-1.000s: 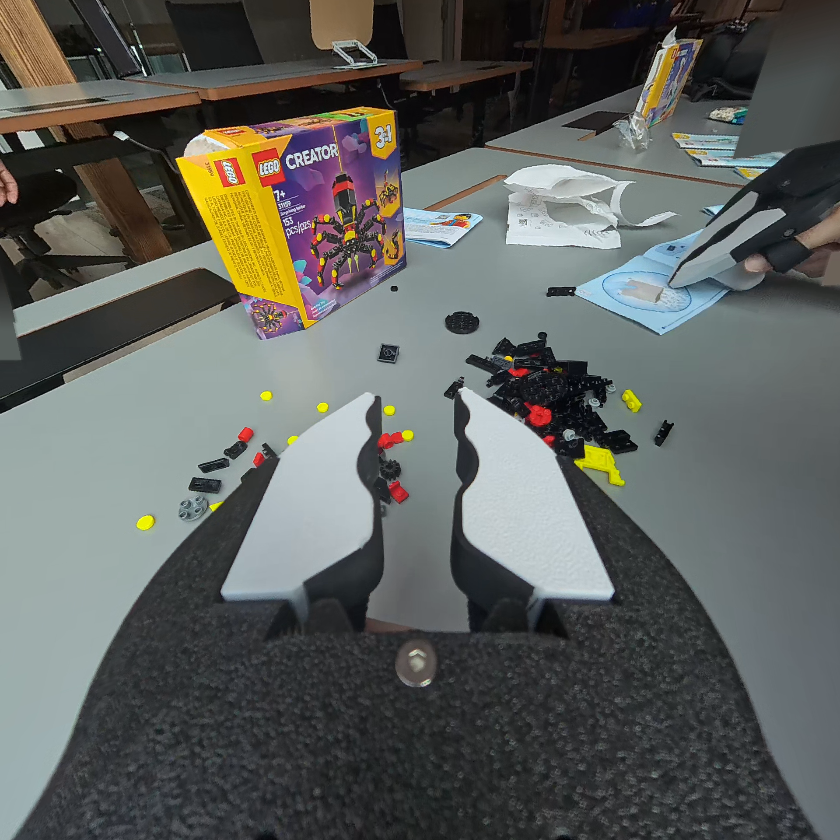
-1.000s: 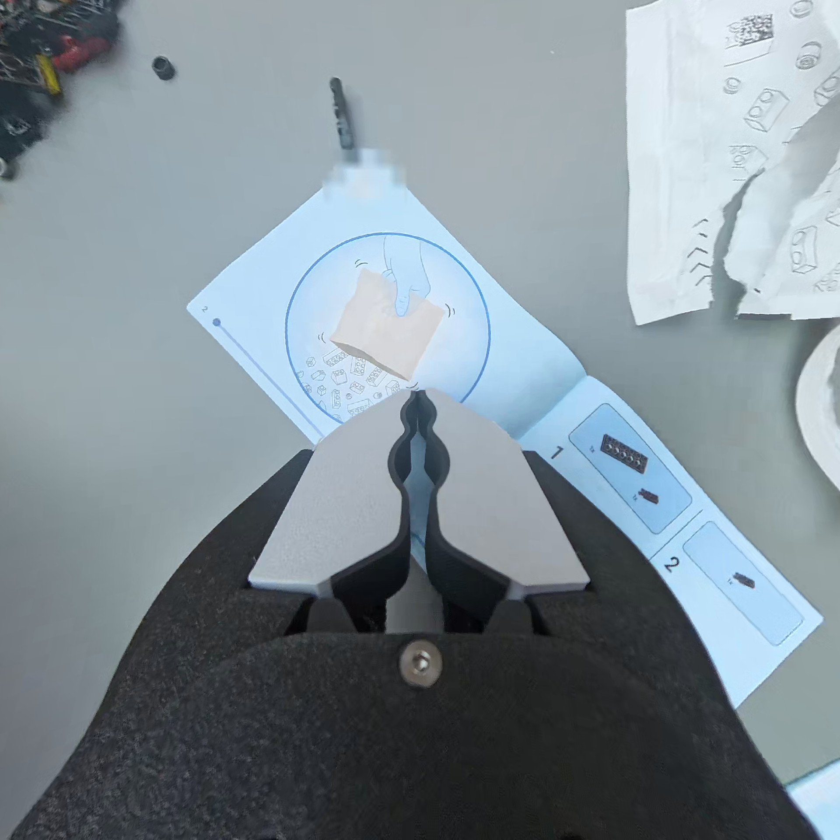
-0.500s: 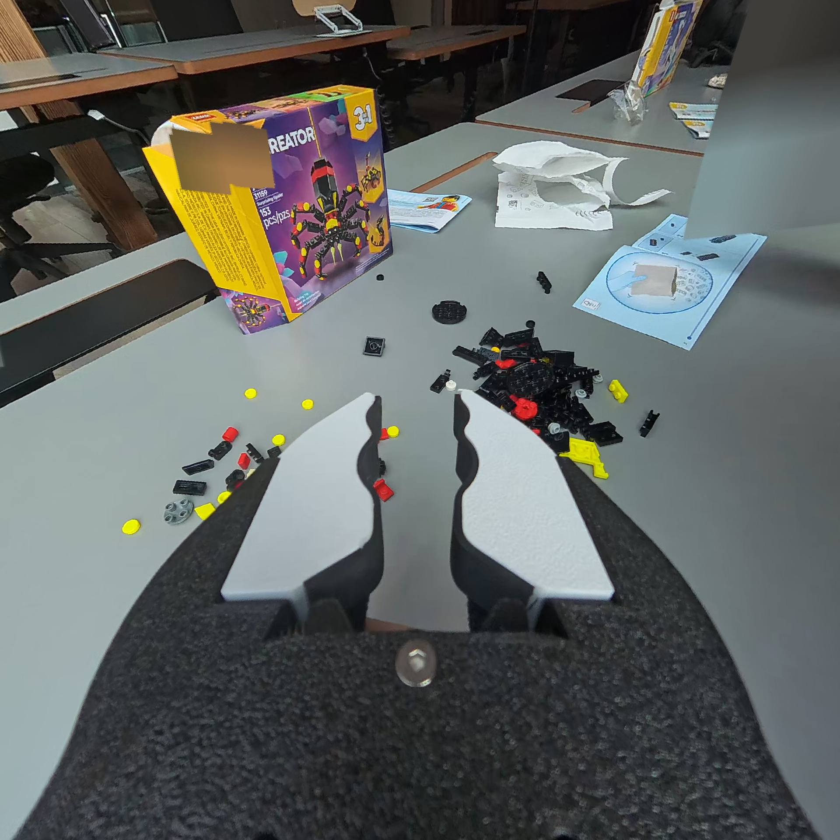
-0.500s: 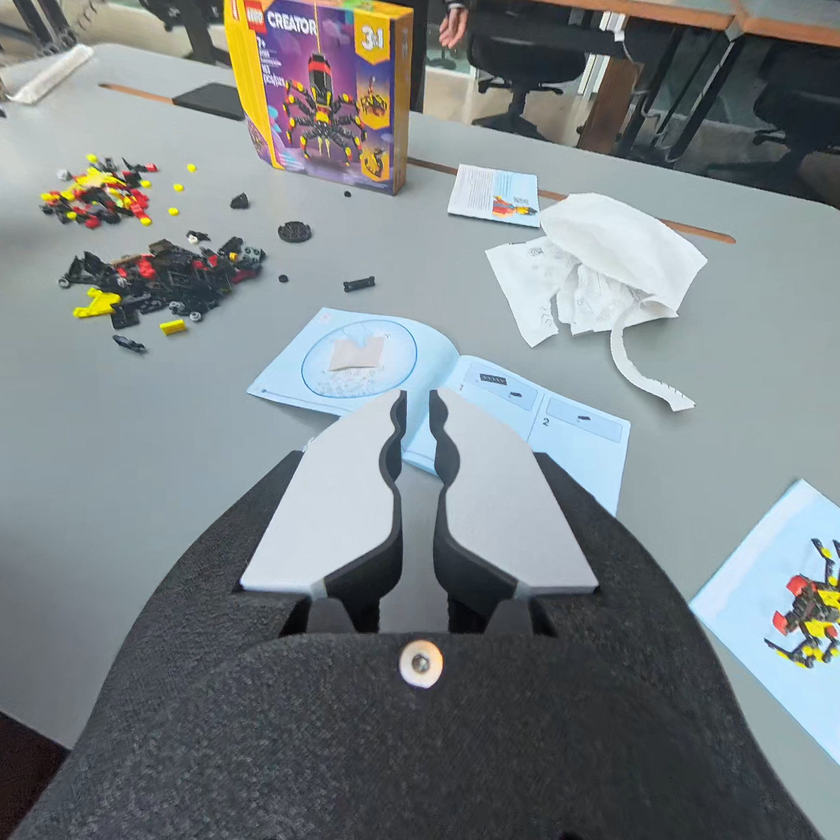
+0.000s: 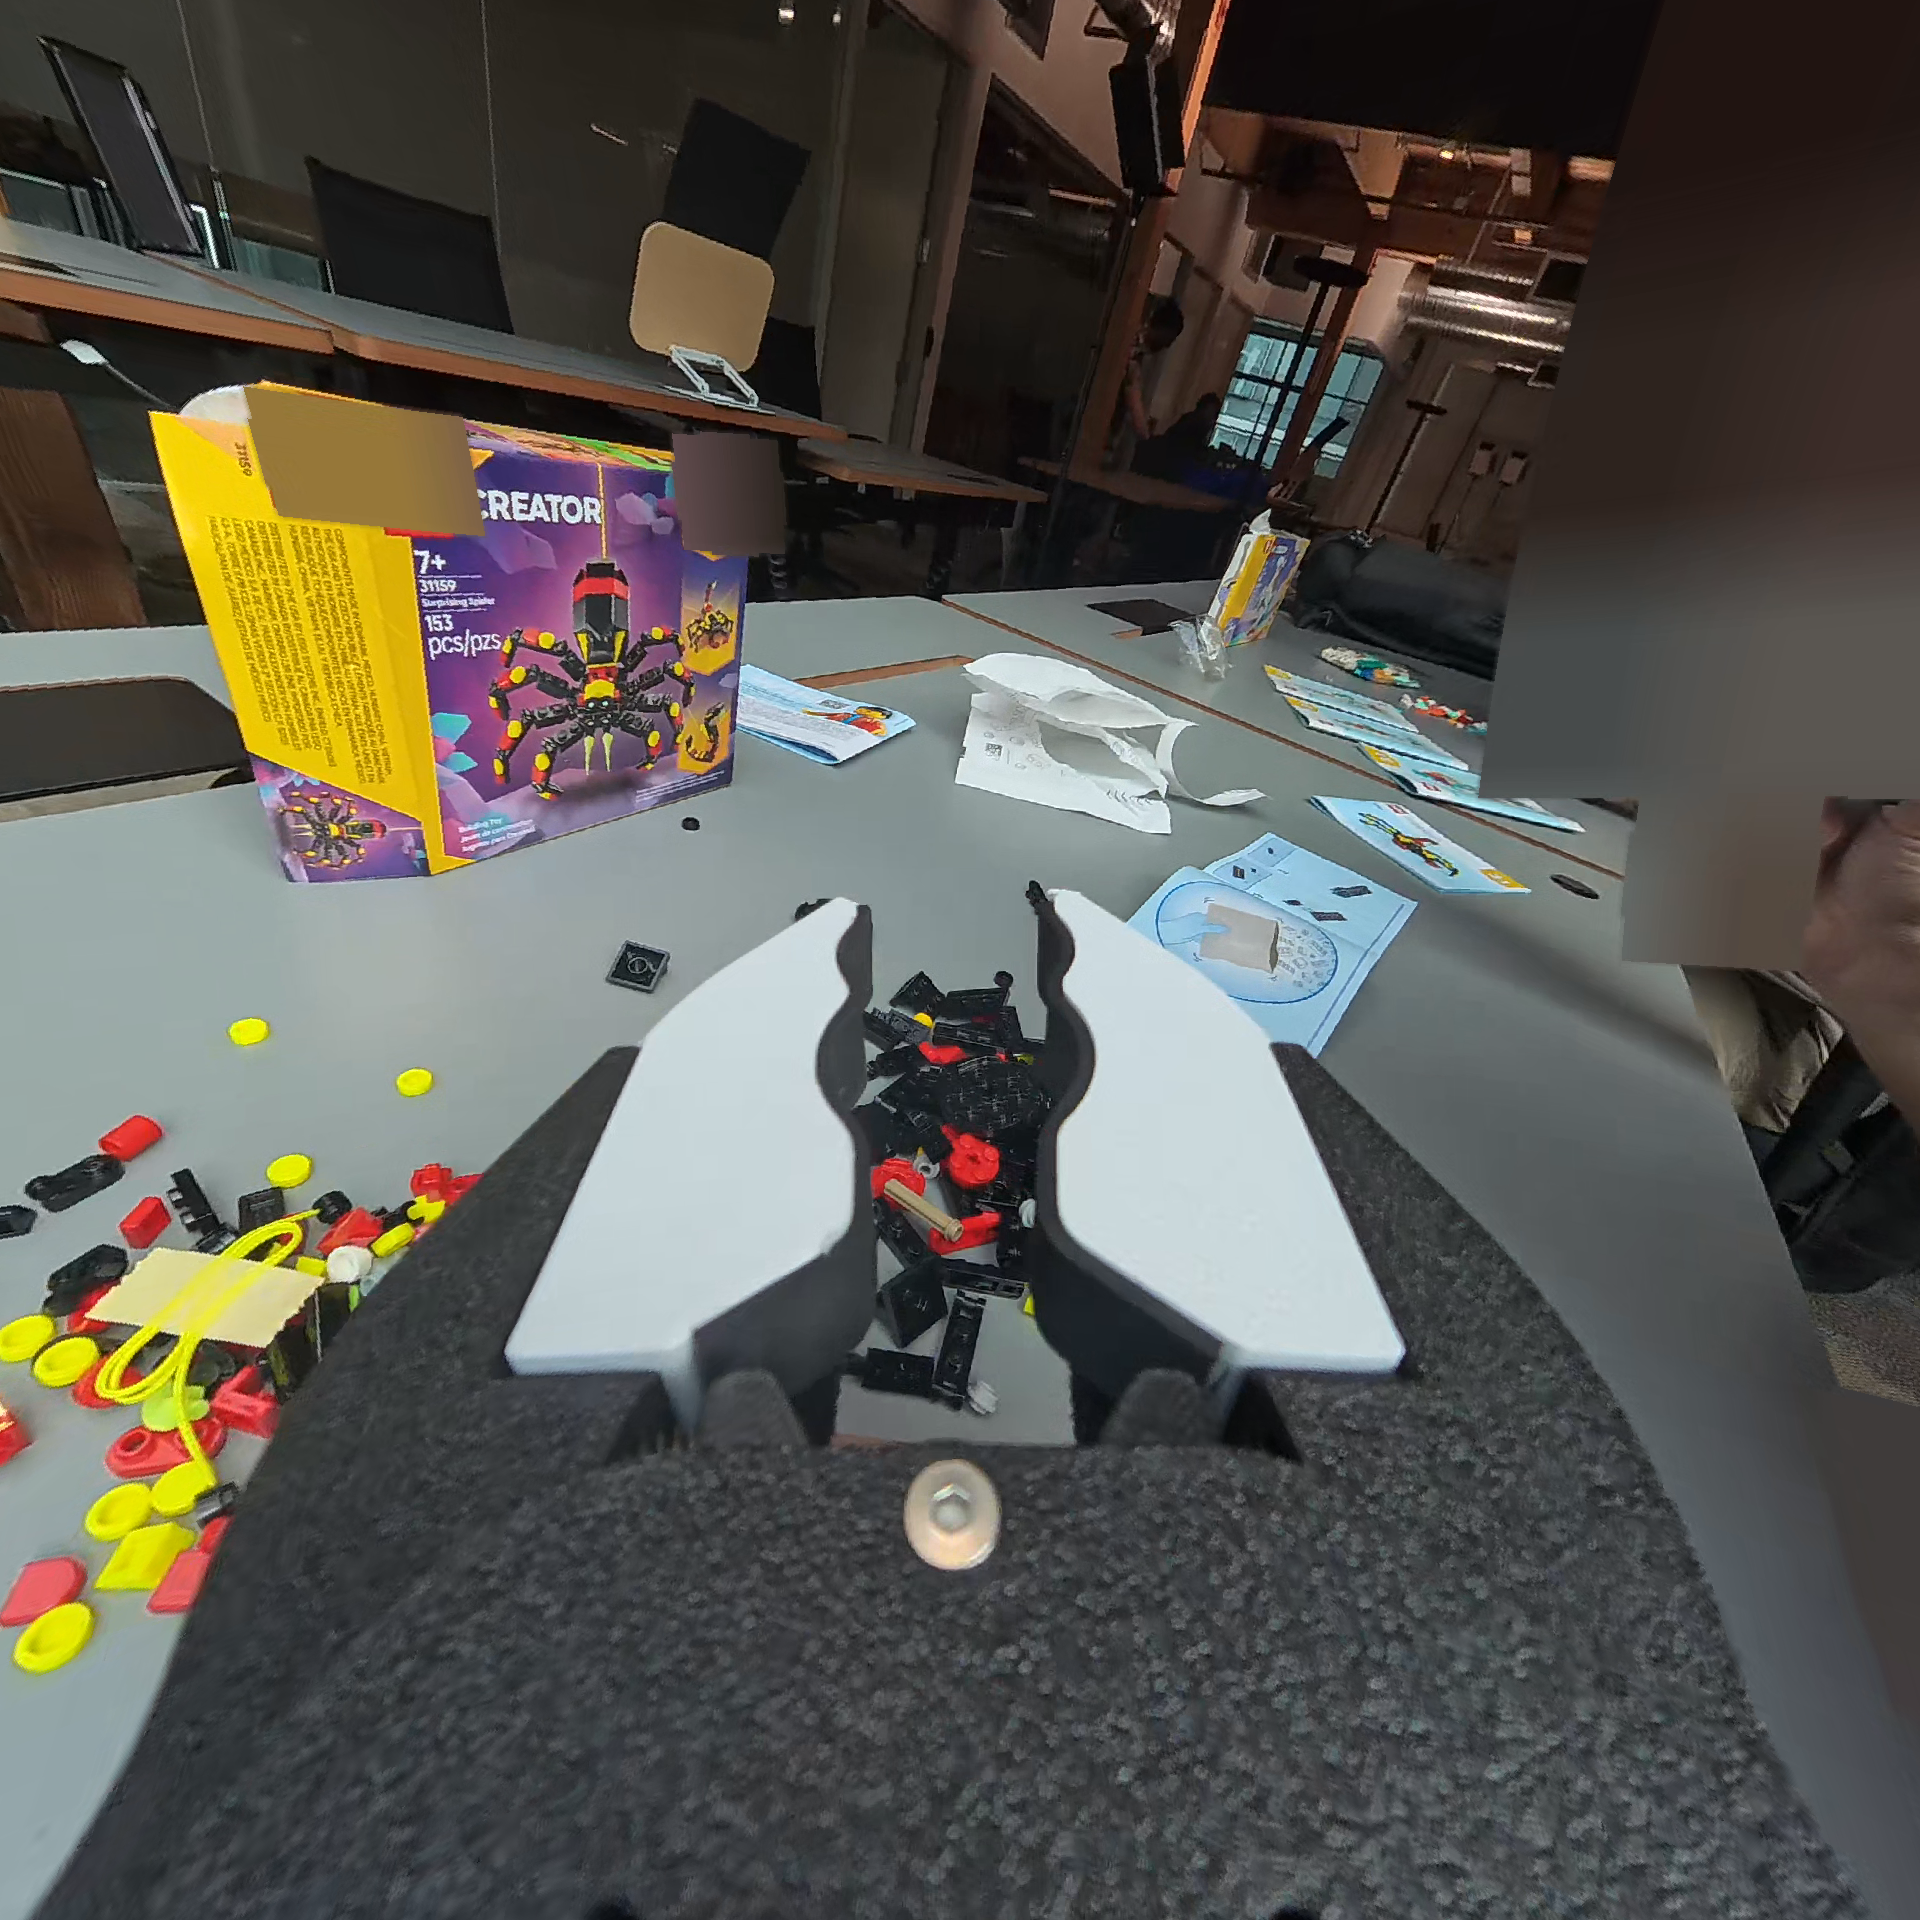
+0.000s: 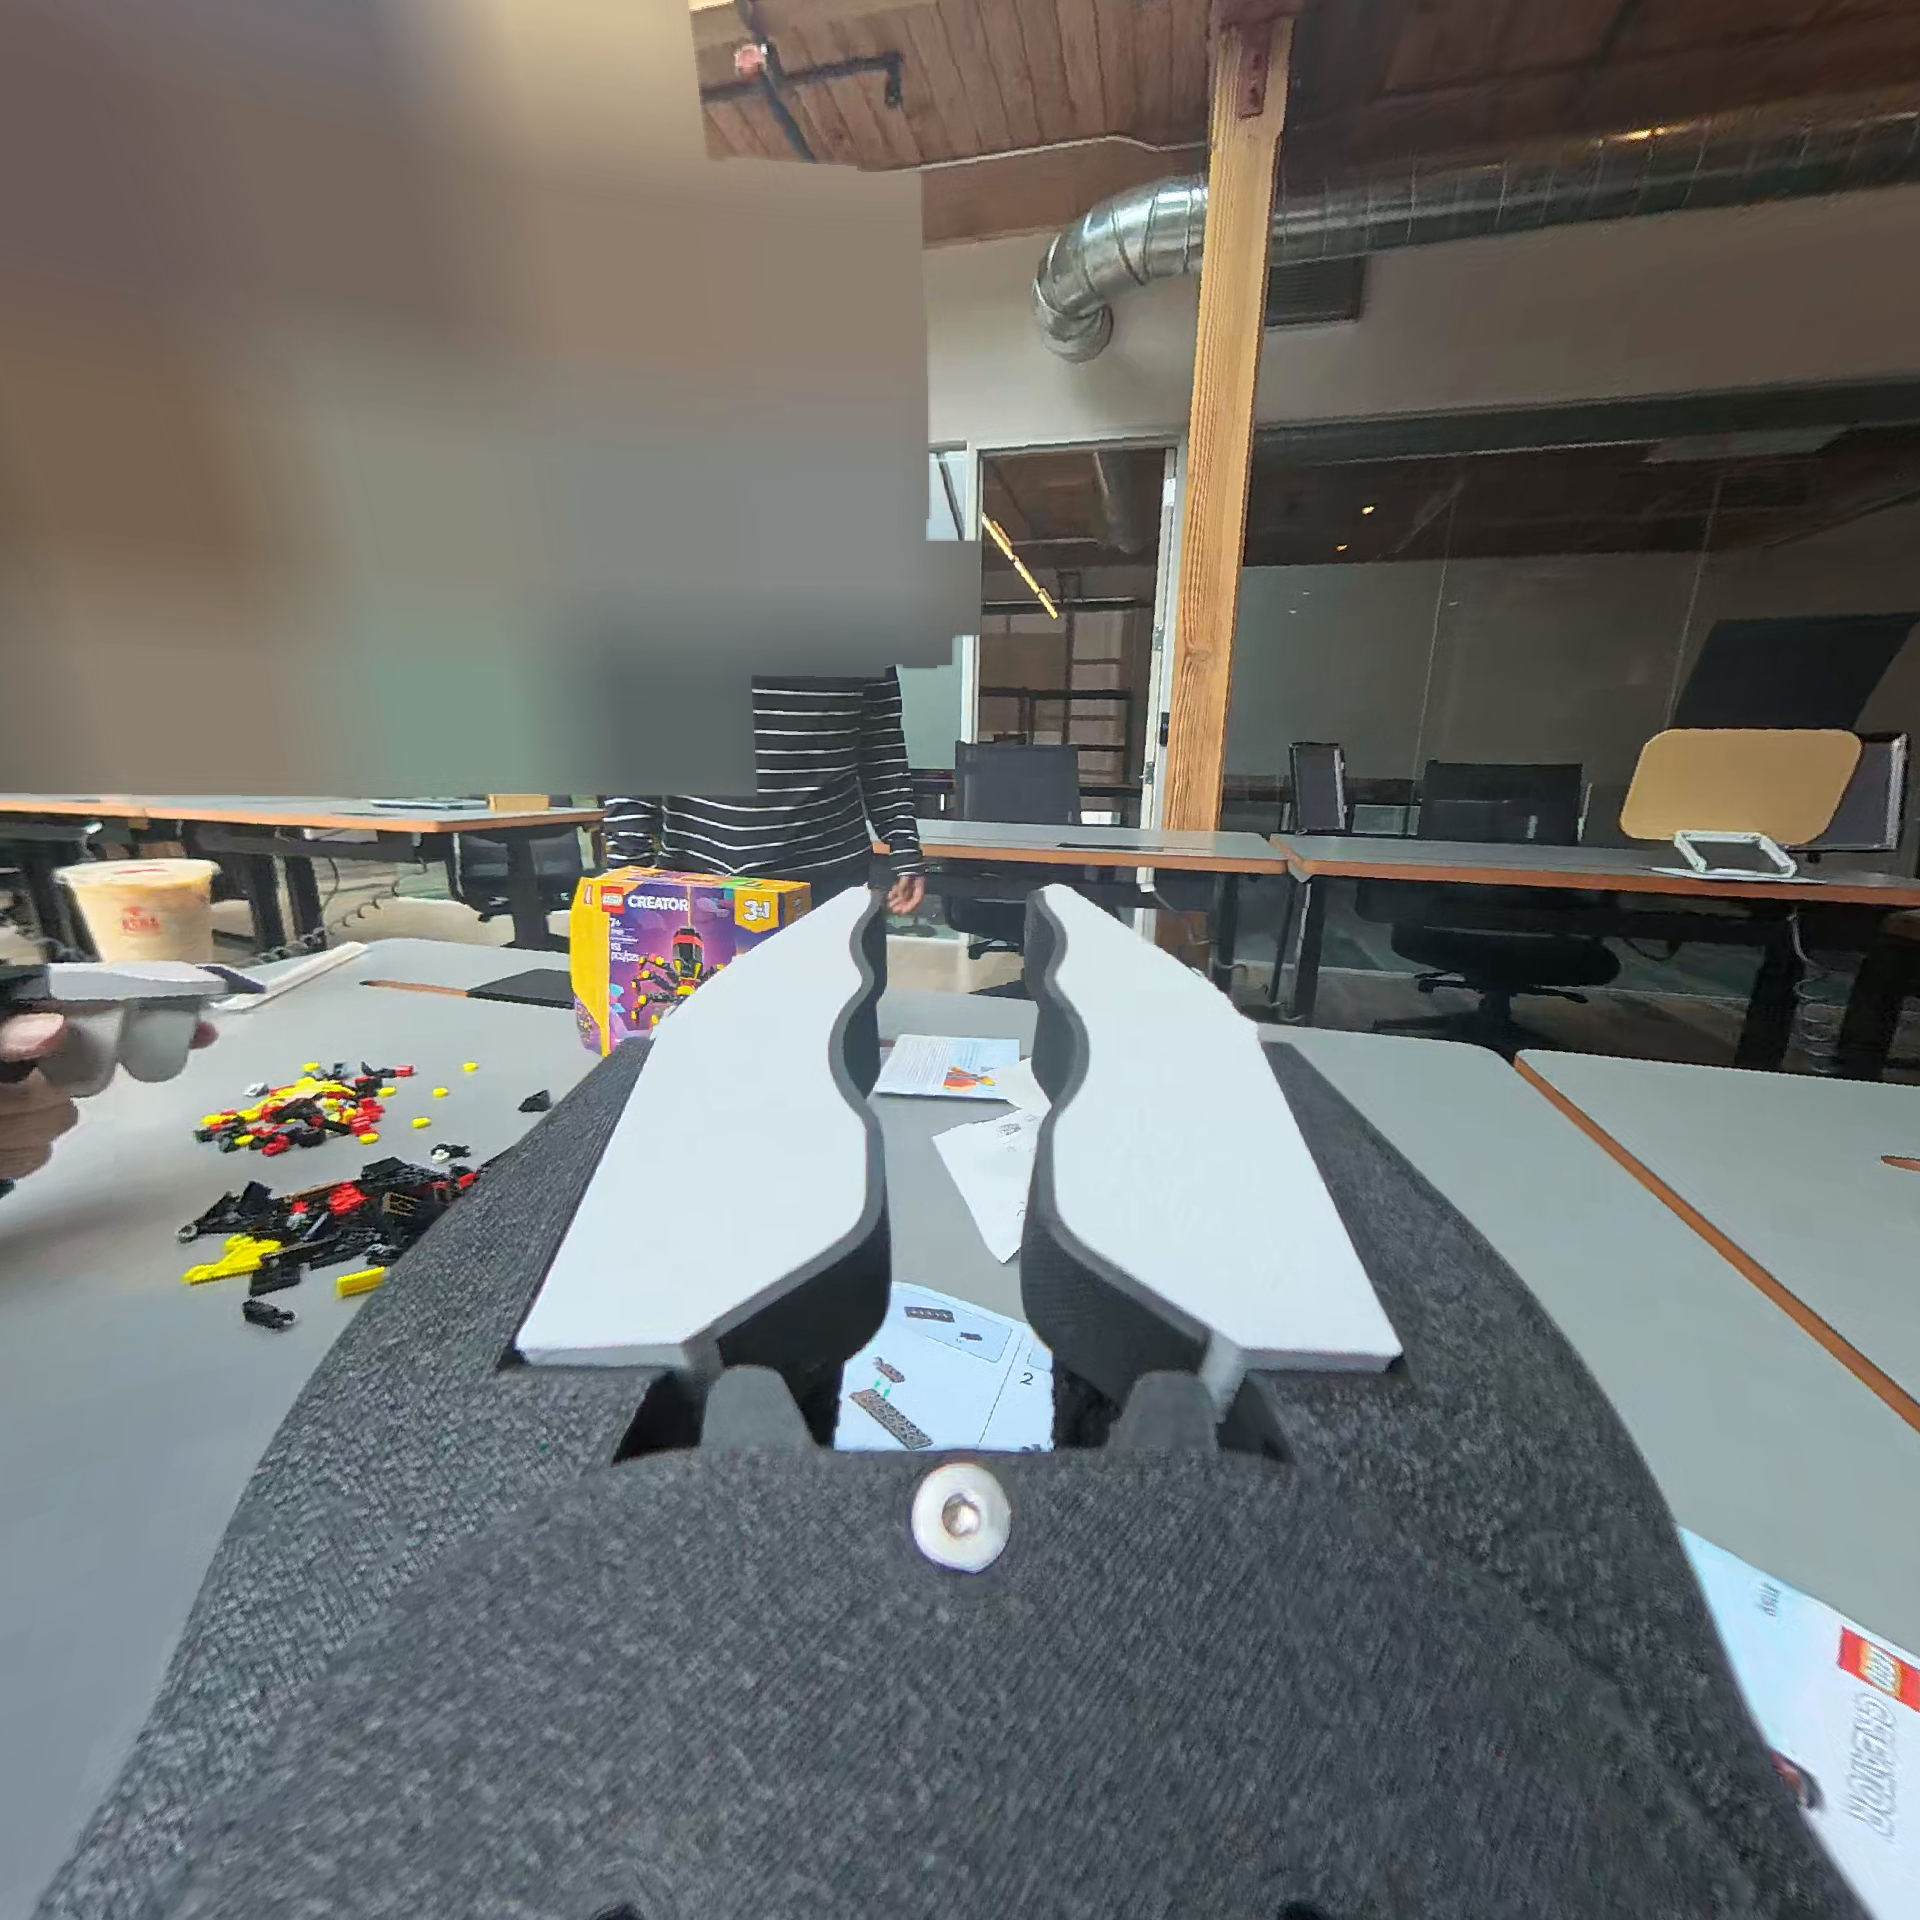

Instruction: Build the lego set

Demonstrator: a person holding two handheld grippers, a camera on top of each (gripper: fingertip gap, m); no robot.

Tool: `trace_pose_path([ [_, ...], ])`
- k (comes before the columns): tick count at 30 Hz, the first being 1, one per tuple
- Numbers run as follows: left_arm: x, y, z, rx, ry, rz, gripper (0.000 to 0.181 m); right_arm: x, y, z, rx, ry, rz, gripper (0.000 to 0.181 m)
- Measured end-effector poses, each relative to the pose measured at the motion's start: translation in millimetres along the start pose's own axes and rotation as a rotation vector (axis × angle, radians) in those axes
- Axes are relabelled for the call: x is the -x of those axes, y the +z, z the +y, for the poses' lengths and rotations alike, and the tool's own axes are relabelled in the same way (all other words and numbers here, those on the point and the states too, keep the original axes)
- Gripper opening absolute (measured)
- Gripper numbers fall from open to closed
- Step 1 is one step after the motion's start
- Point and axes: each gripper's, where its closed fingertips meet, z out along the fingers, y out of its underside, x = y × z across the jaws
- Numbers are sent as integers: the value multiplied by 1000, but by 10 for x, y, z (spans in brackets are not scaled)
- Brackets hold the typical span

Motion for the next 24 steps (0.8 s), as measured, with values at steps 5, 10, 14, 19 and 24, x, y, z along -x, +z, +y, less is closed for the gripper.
trace_pose_path([
  [5, 115, -14, 81, 52, 52, -68, 34, 459, 325, 538, 234, 200, -264, 12],
  [10, 328, -140, 156, 141, 278, -217, 23, 1222, 746, 1099, 475, 190, -486, 14],
  [14, 316, -266, 225, 181, 342, -195, 9, 1739, 1019, 1316, 516, 69, -602, 3],
  [19, 311, -391, 224, 183, 383, -128, 0, 2018, 1348, 1647, 637, -144, -677, 0],
  [24, 371, -431, 343, 283, 414, -62, 22, 2281, 1382, 1912, 779, -155, -807, 17],
])
